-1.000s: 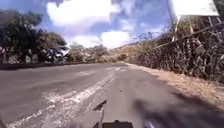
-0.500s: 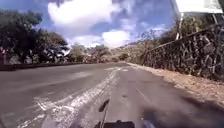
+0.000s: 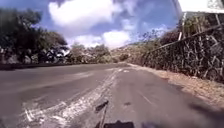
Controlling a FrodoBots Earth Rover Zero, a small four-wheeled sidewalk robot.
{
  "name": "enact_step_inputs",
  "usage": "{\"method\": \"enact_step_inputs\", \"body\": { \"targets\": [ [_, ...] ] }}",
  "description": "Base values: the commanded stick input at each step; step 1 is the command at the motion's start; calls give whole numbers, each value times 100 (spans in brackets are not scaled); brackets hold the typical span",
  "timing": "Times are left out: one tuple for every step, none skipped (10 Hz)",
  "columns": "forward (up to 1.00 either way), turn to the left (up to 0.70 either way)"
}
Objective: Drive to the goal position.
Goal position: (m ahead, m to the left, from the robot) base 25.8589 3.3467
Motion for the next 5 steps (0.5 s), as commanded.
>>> {"method": "enact_step_inputs", "body": {
  "targets": [
    [63,-32],
    [63,-32],
    [63,-19],
    [63,-14],
    [63,0]
  ]
}}
